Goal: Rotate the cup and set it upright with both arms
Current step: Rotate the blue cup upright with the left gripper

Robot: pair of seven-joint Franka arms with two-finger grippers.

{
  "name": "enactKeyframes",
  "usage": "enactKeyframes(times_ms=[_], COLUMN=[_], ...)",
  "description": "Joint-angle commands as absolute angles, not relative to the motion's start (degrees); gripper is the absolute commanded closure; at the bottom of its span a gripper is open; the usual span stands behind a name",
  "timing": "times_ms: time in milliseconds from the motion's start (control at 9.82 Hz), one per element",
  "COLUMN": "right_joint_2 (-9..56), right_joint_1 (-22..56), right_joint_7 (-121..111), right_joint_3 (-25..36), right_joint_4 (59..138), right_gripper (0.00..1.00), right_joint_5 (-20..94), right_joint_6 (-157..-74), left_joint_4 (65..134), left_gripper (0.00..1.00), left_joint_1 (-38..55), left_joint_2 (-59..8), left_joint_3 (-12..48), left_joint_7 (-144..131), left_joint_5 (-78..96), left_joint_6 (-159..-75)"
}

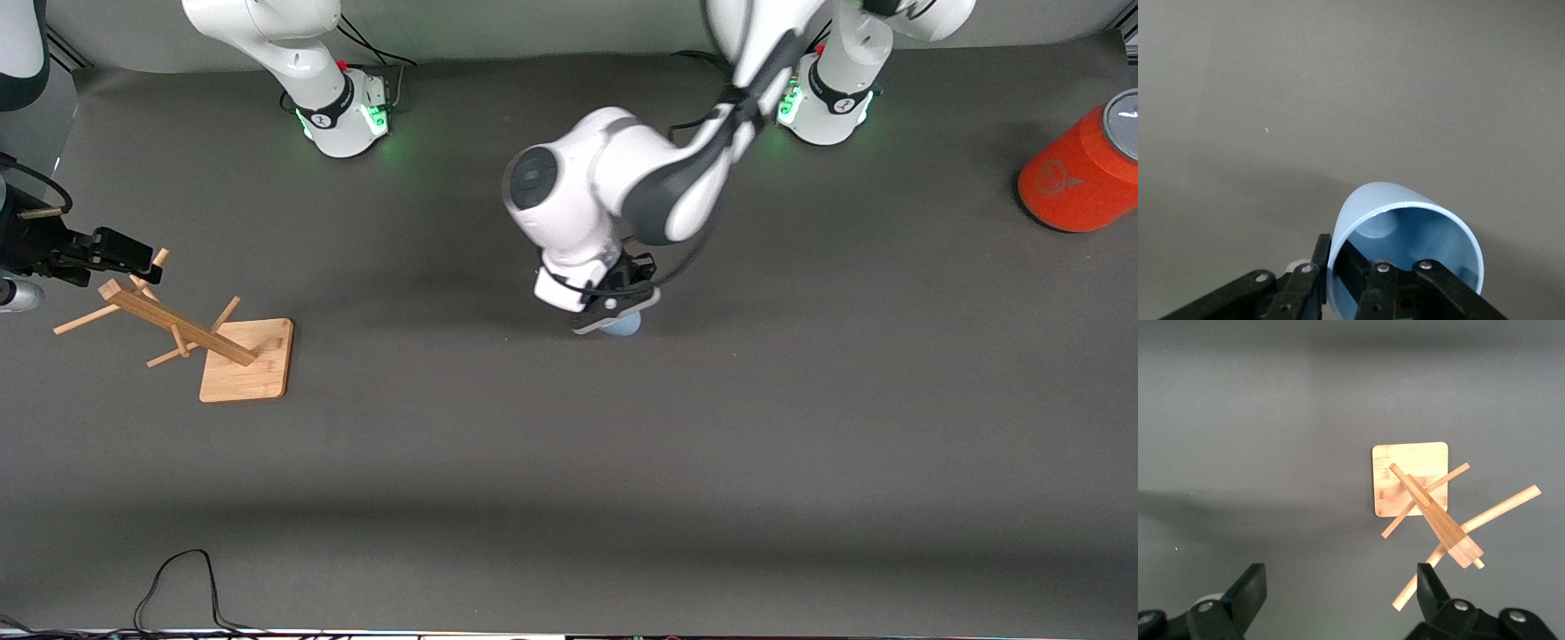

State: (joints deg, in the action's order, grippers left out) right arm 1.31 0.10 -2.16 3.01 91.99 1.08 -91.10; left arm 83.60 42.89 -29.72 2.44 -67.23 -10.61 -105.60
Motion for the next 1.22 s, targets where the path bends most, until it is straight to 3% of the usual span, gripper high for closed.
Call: enactKeyframes(times_ms=[0,407,1120], right_joint_2=[1.05,1.32,1.41], right_joint_1=[0.18,0.18,0.18], right_joint_7=[-2.90,-2.81,-2.81], right_joint_3=[2.99,2.99,2.99], right_joint_4=[92.02,92.02,92.11], right_gripper=[0.00,0.00,0.00], right_joint_5=[0.53,0.53,0.53], right_joint_6=[-91.58,-92.02,-92.72], left_joint_4=[103.13,111.71,114.17], left_gripper=[1.00,1.00,1.00], left_joint_1=[41.57,42.89,45.44], left_joint_2=[-18.56,-19.24,-23.11], left_joint_3=[2.90,3.60,4.22], left_joint_7=[-67.24,-67.85,-69.52], left_joint_5=[-5.04,4.29,5.27], left_joint_6=[-119.48,-134.10,-140.54])
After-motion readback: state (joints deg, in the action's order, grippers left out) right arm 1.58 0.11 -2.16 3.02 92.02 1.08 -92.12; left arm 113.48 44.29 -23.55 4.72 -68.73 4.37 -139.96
